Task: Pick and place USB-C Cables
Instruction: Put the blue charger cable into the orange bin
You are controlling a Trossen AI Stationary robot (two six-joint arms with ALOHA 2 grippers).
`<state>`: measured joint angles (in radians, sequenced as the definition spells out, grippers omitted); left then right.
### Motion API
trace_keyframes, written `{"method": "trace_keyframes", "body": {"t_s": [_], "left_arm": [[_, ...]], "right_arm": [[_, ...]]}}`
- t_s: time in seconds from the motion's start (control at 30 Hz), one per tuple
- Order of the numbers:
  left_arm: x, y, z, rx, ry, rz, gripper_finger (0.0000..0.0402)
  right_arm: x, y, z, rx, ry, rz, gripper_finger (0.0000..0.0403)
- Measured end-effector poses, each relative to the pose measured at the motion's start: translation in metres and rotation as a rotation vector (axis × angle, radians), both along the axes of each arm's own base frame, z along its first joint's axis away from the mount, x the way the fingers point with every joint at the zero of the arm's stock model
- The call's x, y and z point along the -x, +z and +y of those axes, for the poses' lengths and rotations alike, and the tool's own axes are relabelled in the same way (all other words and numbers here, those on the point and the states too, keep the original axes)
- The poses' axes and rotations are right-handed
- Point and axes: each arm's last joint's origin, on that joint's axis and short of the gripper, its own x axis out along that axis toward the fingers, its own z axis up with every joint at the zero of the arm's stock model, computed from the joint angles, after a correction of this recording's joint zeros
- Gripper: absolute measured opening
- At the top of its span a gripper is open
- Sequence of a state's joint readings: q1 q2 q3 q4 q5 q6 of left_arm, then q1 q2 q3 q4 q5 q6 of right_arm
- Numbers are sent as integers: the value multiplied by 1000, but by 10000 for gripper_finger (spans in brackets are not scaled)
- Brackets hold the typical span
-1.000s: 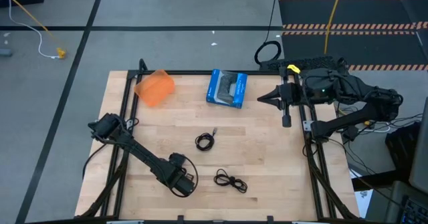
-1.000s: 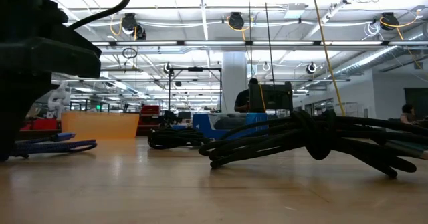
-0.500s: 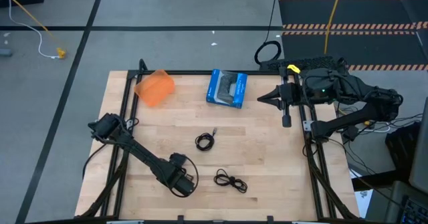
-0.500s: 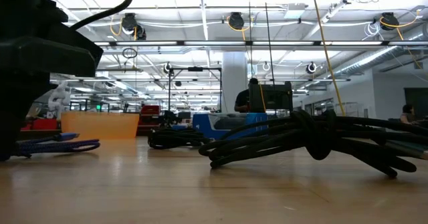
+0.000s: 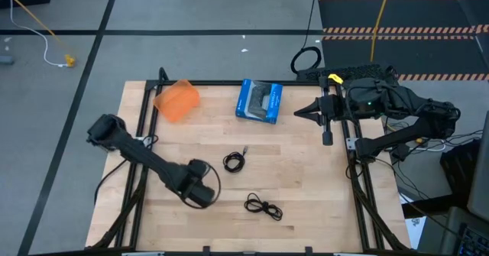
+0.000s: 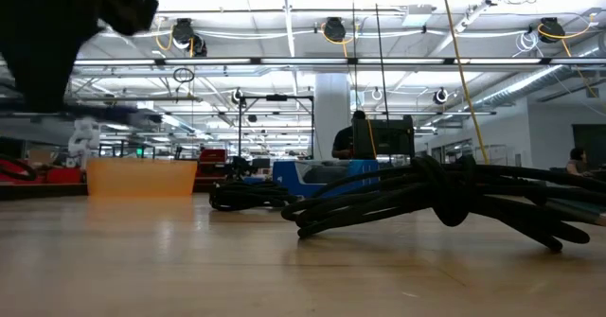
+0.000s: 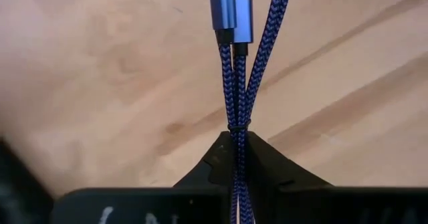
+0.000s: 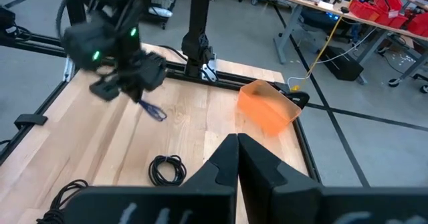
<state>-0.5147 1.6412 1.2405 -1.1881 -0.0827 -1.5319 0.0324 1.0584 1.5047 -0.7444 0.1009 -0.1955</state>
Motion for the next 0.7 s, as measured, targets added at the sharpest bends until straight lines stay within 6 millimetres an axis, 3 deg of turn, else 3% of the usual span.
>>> {"method": "trace_keyframes", "body": {"t_s": [0.33, 0.53, 0.7], "left_arm": [[40, 65, 51, 76, -46, -84, 14], [49, 88, 64, 117, -99, -141, 16], [51, 127, 71, 132, -159, -191, 13]], "right_arm": [[-1, 3, 0, 0, 1, -31, 0], [-1, 3, 0, 2, 1, -31, 0], [-1, 3, 0, 2, 1, -30, 0]]}}
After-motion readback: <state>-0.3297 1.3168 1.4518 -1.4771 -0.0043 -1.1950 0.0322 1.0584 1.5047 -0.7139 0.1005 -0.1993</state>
